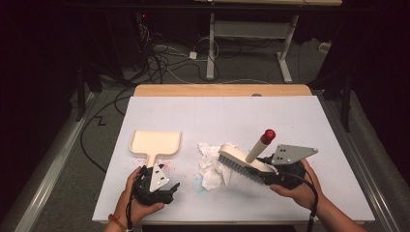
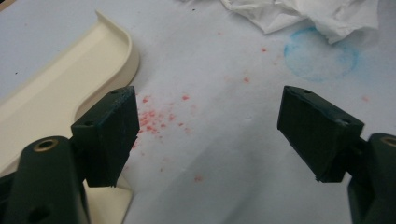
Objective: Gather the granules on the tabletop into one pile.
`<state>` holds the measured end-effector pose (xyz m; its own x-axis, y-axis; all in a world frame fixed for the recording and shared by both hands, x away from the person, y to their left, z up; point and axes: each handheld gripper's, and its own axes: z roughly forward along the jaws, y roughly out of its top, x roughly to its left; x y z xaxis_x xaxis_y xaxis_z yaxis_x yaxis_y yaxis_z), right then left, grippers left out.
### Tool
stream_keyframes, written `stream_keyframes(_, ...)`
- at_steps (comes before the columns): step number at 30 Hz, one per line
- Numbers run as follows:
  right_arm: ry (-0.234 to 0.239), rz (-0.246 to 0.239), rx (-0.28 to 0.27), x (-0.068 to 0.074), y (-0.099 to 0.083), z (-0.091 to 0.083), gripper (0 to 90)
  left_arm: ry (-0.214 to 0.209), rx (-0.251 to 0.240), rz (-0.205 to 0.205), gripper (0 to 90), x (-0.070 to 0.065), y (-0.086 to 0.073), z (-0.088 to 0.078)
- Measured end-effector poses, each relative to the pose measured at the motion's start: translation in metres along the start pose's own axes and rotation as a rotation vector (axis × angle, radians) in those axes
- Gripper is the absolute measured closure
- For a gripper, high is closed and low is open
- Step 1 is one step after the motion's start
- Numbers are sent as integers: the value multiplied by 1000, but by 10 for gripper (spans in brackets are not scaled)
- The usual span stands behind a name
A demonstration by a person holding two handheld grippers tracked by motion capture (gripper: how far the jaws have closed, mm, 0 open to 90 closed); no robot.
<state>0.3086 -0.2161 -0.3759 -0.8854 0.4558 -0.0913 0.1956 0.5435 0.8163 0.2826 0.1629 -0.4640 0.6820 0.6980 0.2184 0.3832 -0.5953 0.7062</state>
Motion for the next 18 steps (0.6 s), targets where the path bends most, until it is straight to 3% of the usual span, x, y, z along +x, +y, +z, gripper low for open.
stream_keyframes(2,37,-15,14,8,1,10,678,15,-6,-14,199,4,-1,-2)
stream_keyframes(5,133,-24,33,19,1,28,678,33,-12,-31,200,9,-4,-6)
stream_keyframes(10,209,-41,79,31,2,57,678,71,-33,-47,200,20,-6,-14)
stream_keyframes(12,214,-61,108,34,1,66,679,76,-40,-79,200,23,-8,-17)
stream_keyframes(15,200,-56,124,32,1,74,679,82,-40,-84,200,26,-10,-19)
stream_keyframes(18,135,-54,128,24,1,77,678,79,-40,-84,200,25,-10,-19)
